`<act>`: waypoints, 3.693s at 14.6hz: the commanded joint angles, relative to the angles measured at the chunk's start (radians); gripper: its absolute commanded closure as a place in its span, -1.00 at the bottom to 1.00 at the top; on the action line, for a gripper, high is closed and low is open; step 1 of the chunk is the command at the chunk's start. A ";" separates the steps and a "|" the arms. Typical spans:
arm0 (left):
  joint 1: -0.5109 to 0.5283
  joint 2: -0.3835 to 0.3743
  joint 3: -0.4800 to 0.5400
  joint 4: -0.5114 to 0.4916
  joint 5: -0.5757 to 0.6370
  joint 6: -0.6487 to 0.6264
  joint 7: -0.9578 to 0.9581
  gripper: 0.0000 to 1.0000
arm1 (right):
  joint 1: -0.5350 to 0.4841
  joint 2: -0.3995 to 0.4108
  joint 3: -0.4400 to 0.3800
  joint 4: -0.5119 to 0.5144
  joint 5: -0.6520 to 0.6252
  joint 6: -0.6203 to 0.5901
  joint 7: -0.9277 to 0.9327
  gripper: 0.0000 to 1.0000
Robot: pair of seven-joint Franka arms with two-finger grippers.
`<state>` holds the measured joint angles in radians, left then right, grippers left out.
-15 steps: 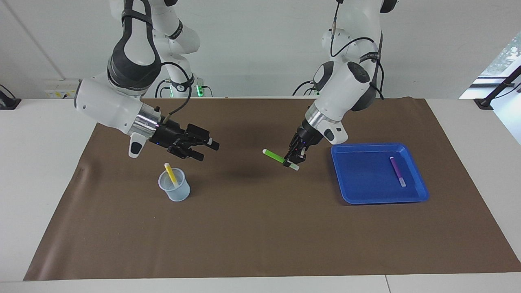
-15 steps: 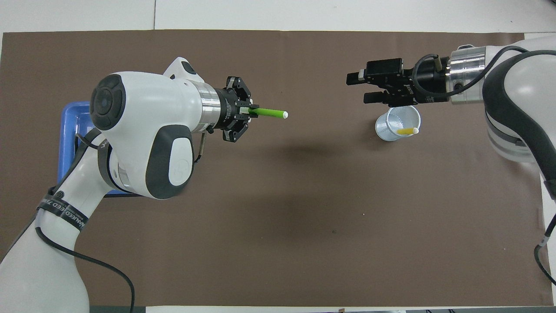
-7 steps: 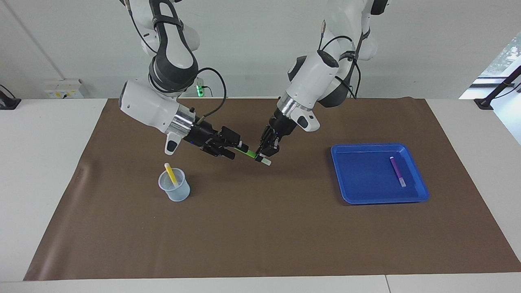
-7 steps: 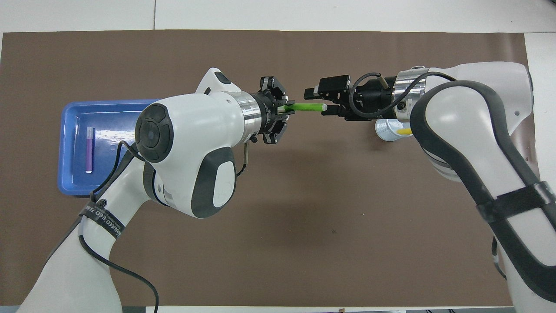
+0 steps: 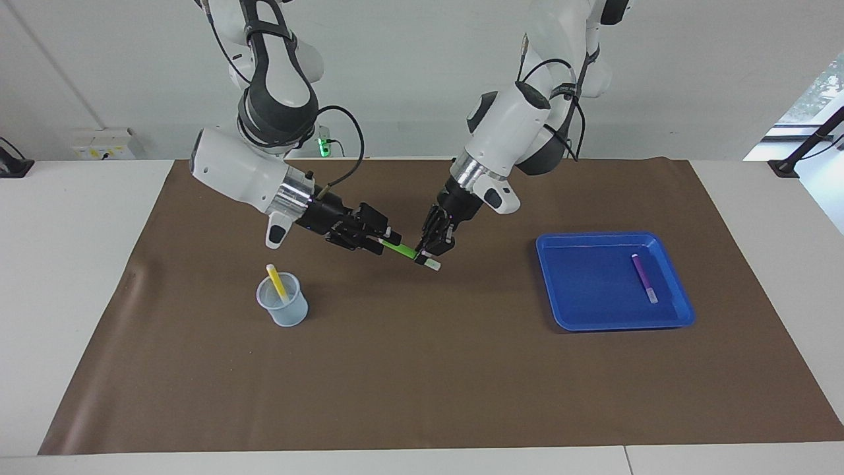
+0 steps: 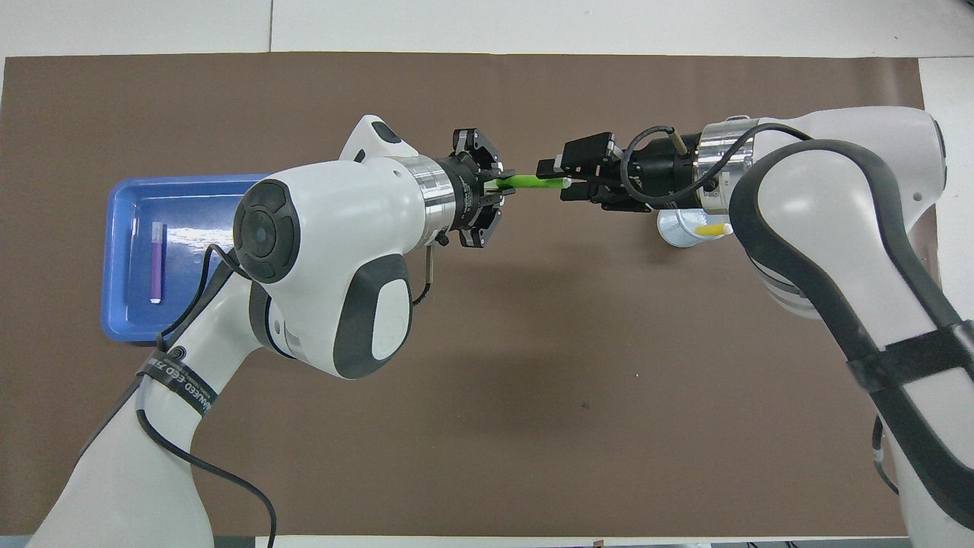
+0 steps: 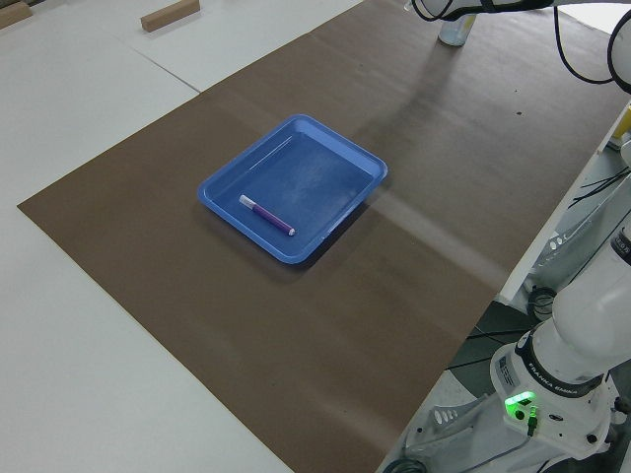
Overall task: Transfer and insert pens with both arms
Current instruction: 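Grasp the green pen with the right gripper and open the left gripper, then insert the green pen into the white cup with the right gripper, then grasp the purple pen in the tray with the left gripper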
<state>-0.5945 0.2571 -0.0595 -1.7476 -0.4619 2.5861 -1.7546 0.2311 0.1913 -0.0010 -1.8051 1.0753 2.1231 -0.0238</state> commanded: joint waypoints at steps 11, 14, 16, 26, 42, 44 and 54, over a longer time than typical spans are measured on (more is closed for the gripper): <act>-0.011 0.019 0.009 0.017 -0.014 0.013 -0.003 1.00 | -0.001 -0.019 0.004 -0.017 0.020 -0.003 -0.011 1.00; -0.011 0.019 0.009 0.014 -0.006 0.008 0.006 1.00 | -0.012 -0.015 0.004 -0.008 -0.001 -0.011 -0.011 1.00; -0.010 0.019 0.009 0.014 -0.003 0.005 0.045 0.10 | -0.013 -0.009 0.003 0.010 -0.034 -0.014 -0.011 1.00; 0.100 -0.030 0.023 -0.068 0.000 -0.236 0.657 -1.00 | -0.124 0.135 -0.001 0.392 -0.641 -0.330 -0.013 1.00; 0.603 -0.081 0.030 -0.286 0.384 -0.259 1.895 -1.00 | -0.154 0.080 0.003 0.228 -1.037 -0.295 -0.211 1.00; 0.657 -0.068 0.030 -0.288 0.384 -0.259 1.996 -1.00 | -0.157 0.074 0.003 0.216 -1.037 -0.295 -0.231 1.00; 0.729 0.033 0.043 -0.279 0.387 -0.248 2.020 -1.00 | -0.170 0.037 0.003 -0.003 -1.040 -0.034 -0.240 1.00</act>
<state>0.1177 0.2812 -0.0166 -2.0287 -0.0981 2.3359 0.2629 0.0724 0.2506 -0.0090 -1.7596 0.0503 2.0511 -0.2373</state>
